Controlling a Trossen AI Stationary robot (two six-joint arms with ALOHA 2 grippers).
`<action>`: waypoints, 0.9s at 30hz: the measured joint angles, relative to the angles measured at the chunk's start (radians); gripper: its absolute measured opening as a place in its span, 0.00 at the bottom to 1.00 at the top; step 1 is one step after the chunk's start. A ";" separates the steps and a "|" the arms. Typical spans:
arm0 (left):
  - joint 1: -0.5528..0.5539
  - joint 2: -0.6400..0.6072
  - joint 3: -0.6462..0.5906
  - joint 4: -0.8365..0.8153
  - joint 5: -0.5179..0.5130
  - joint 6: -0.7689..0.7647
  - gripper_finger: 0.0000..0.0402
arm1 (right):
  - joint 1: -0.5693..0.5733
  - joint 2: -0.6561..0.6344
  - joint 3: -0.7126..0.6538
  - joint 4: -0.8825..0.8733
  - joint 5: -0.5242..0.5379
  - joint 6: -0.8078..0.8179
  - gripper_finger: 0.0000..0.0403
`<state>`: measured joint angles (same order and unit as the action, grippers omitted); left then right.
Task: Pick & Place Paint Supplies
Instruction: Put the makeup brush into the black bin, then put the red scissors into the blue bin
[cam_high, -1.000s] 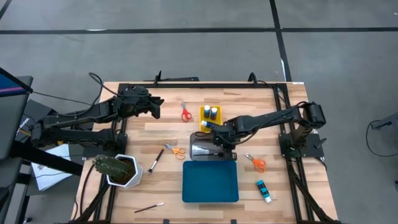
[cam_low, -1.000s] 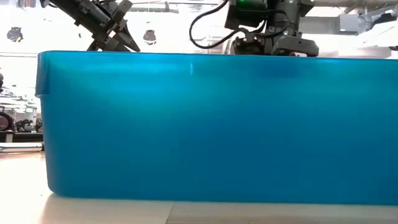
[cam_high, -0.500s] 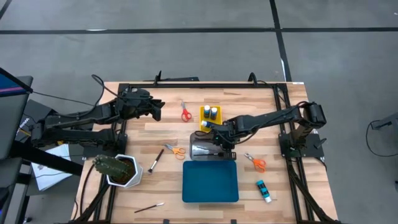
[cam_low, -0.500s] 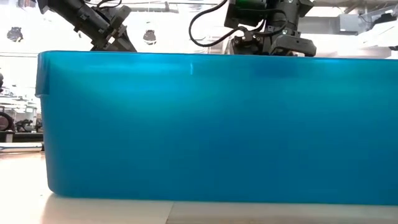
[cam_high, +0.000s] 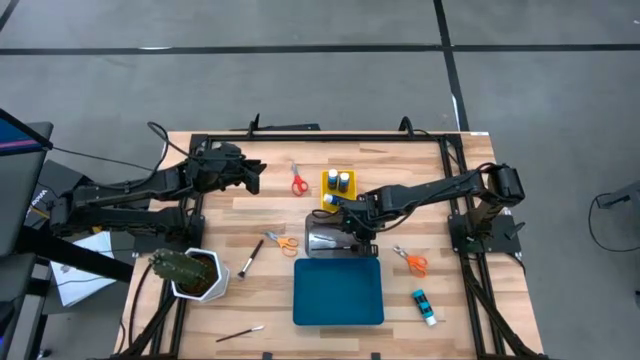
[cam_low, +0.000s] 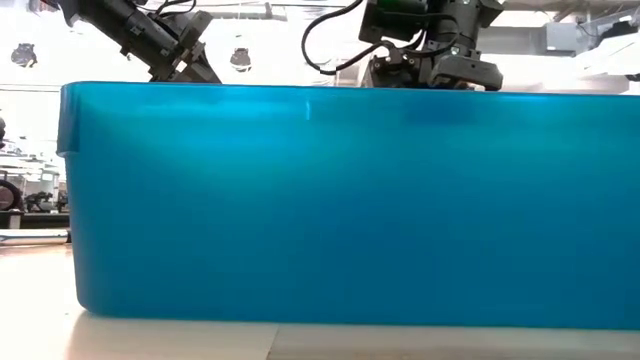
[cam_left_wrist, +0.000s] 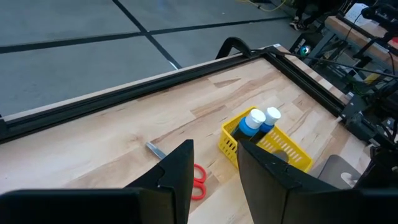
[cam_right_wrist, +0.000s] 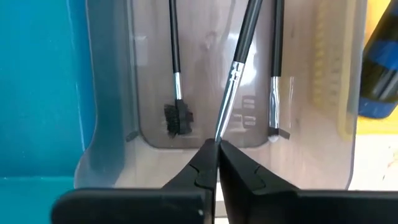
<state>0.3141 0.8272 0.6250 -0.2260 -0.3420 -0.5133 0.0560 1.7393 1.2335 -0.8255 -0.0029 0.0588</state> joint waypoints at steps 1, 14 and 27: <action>0.000 0.000 0.000 0.000 0.000 0.000 0.29 | 0.000 0.000 0.000 0.003 0.000 -0.004 0.04; 0.000 0.000 0.000 0.000 0.000 0.000 0.29 | -0.021 0.000 0.000 0.004 0.002 -0.006 0.11; 0.000 0.000 0.000 0.009 -0.001 0.000 0.29 | -0.079 -0.046 -0.001 0.215 0.003 0.213 0.11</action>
<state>0.3141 0.8272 0.6250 -0.2173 -0.3431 -0.5133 -0.0234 1.6932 1.2323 -0.6101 0.0002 0.2720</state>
